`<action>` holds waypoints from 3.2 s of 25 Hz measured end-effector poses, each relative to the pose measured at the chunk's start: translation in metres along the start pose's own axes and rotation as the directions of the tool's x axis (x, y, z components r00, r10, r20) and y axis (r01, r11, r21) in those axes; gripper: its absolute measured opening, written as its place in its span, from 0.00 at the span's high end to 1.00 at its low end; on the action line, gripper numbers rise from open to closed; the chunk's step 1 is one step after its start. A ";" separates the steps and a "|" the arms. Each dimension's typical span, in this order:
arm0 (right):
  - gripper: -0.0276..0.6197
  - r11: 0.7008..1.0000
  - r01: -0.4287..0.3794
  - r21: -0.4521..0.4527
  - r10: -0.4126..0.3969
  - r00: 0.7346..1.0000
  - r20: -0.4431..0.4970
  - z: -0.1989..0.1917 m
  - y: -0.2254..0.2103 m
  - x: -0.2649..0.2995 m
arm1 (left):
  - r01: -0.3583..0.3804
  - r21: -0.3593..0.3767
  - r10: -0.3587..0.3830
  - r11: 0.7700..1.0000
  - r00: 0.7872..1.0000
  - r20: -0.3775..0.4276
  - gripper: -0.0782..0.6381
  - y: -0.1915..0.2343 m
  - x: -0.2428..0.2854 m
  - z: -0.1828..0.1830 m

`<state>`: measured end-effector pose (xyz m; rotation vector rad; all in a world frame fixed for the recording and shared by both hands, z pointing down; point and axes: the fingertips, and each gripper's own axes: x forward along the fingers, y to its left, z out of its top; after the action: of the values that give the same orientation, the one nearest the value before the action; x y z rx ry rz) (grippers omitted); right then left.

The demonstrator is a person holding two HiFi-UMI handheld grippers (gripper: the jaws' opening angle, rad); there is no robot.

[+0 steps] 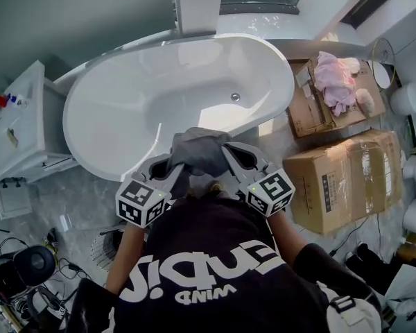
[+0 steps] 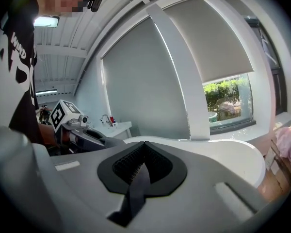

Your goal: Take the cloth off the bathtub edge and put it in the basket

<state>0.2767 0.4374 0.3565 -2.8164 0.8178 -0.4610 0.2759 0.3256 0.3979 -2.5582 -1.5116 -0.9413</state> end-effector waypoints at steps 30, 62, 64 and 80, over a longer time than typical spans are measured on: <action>0.94 0.813 -0.557 -0.168 0.545 0.830 -0.116 0.022 0.114 0.080 | -0.504 -0.357 0.598 0.786 0.765 0.237 0.82 -0.022 -0.177 -0.013; 0.94 0.040 -0.994 -0.100 0.894 0.080 -0.441 -0.106 0.559 0.080 | -0.617 -0.787 0.999 0.030 0.043 0.005 0.82 -0.133 -0.488 -0.236; 0.94 0.042 -0.994 -0.104 0.891 0.085 -0.445 -0.109 0.576 0.083 | -0.619 -0.785 1.000 0.025 0.022 0.015 0.82 -0.135 -0.512 -0.237; 0.94 -0.074 -0.994 -0.077 0.893 -0.032 -0.448 -0.105 0.686 0.136 | -0.615 -0.779 0.984 -0.123 -0.176 -0.016 0.82 -0.114 -0.658 -0.231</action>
<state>0.0121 -0.2174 0.3179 -1.4121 2.9012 -0.3619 -0.1561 -0.2050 0.2211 -3.2308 1.3163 -0.1225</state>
